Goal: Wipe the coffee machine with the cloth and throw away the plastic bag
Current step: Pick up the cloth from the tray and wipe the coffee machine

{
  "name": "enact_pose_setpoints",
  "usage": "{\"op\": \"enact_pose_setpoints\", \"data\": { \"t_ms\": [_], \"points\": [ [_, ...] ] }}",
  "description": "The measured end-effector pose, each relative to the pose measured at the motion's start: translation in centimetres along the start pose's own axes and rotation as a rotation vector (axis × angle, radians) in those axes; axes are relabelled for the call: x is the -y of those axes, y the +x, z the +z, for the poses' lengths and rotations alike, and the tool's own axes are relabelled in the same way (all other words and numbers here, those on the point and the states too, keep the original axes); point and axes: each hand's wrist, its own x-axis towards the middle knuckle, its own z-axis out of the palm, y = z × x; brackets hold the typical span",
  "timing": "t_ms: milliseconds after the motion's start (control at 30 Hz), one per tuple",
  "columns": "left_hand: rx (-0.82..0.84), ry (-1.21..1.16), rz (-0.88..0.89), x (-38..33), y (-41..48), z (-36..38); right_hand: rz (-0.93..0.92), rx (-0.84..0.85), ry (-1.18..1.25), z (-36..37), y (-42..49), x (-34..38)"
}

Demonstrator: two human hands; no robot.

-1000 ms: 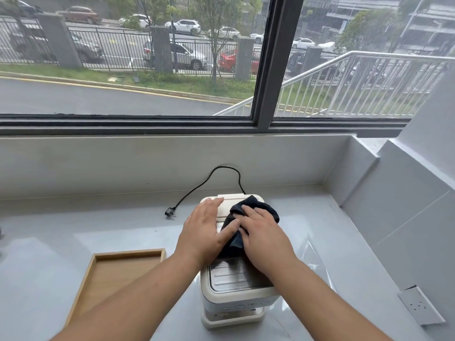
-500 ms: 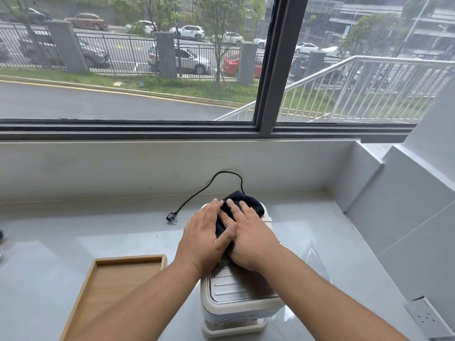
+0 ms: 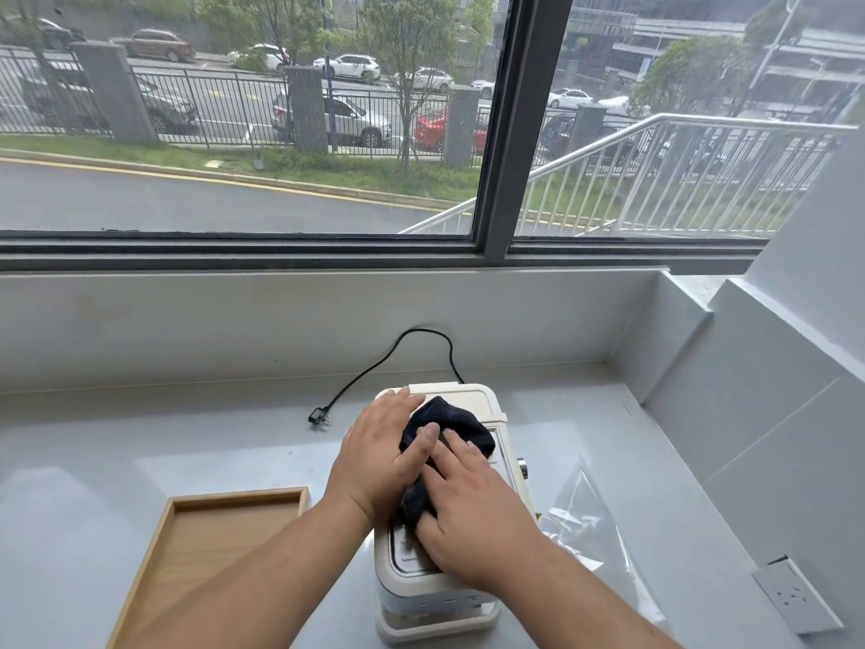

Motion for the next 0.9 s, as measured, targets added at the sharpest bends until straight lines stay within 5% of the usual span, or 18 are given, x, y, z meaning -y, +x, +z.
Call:
{"op": "enact_pose_setpoints", "data": {
  "t_ms": [533,900],
  "points": [
    [0.075,0.313,-0.024,-0.8,0.0,-0.2,0.004,-0.096,-0.142,0.4,-6.9,0.7],
    [0.119,0.414,-0.058,-1.5,0.3,0.9,0.103,-0.094,0.072,0.8,-5.7,-1.5]
  ]
}}
